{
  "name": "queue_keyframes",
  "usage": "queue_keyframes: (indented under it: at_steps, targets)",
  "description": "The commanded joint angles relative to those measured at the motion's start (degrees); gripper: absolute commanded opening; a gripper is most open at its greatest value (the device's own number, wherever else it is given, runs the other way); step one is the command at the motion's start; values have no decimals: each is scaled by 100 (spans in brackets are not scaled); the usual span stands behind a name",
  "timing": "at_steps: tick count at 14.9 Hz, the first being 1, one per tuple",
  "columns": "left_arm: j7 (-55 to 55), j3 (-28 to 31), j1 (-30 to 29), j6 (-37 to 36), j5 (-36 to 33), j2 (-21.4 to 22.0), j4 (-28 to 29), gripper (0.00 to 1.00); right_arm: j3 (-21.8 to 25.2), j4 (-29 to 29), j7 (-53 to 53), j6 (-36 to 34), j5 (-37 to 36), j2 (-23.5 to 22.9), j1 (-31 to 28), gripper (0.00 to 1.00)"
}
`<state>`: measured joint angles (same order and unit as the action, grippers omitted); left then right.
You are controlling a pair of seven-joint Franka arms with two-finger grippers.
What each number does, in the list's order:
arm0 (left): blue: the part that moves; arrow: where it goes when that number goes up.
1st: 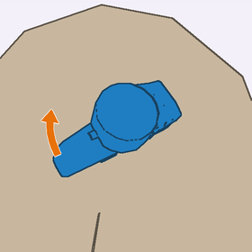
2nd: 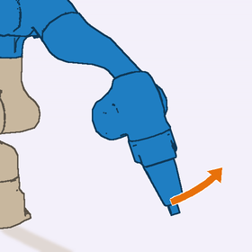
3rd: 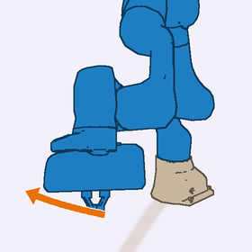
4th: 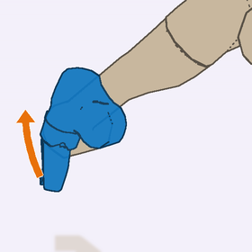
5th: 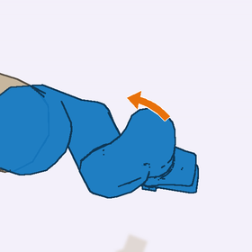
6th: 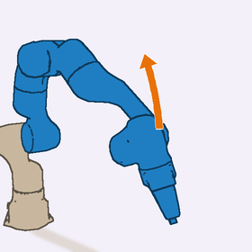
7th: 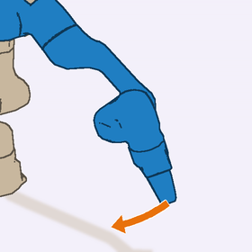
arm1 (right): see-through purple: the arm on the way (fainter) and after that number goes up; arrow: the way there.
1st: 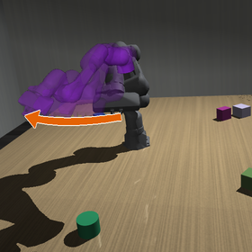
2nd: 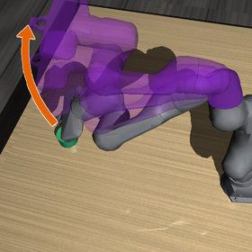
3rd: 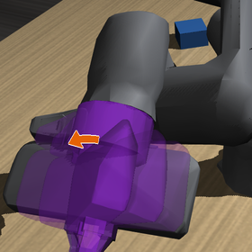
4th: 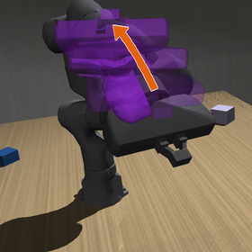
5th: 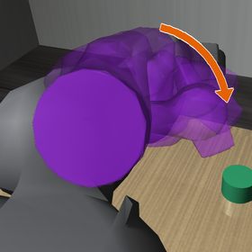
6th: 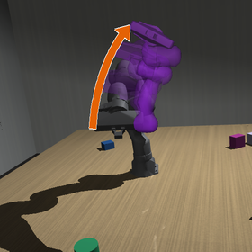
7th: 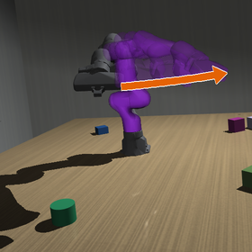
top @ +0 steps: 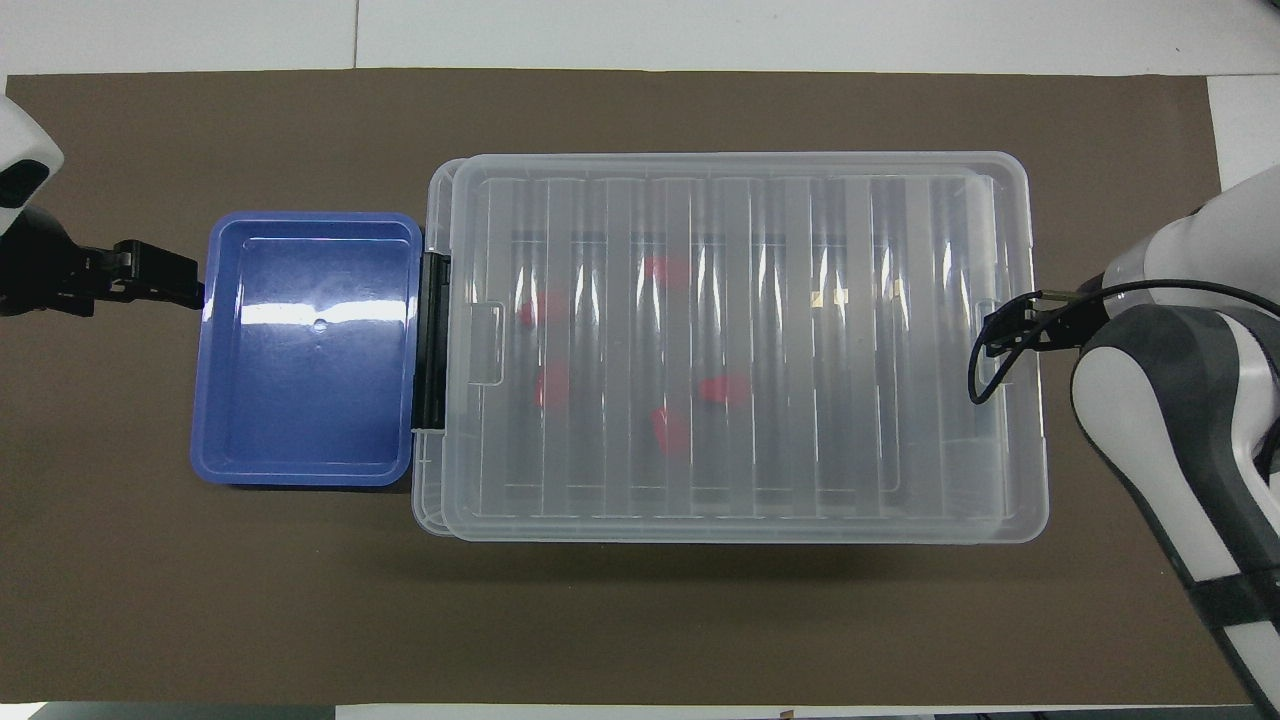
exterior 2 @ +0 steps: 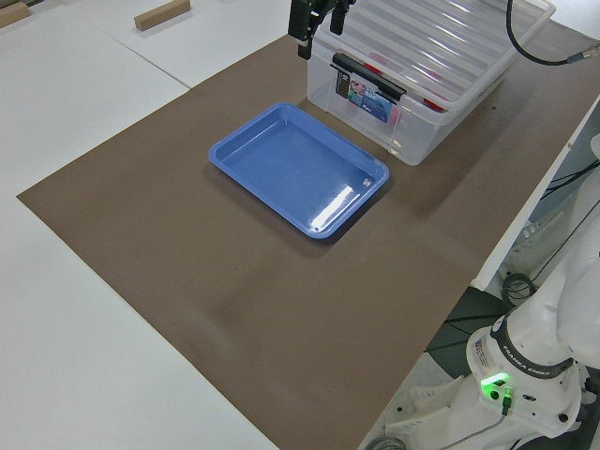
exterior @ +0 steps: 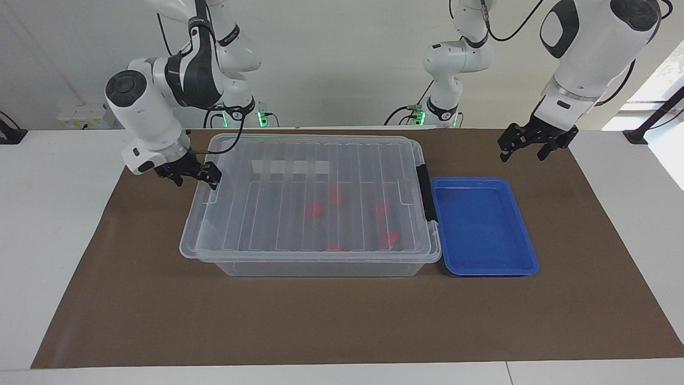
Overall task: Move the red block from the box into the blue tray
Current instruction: 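Push the clear lid away from the blue tray with the right gripper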
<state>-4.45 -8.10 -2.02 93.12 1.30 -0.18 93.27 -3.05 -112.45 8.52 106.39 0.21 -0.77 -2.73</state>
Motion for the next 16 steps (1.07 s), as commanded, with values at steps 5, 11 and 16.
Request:
queue_keyframes:
  at_steps: [5,11,16]
  targets:
    - [32,-34,-71,-39,-34,97,60,100,216,-199,-674,93,-74,138,-219,100]
    - [32,-34,-71,-39,-34,97,69,100,621,-172,-1247,102,-74,103,-237,100]
    - [-47,-96,157,-259,-25,255,69,100,920,-163,-1599,128,-100,95,-271,100]
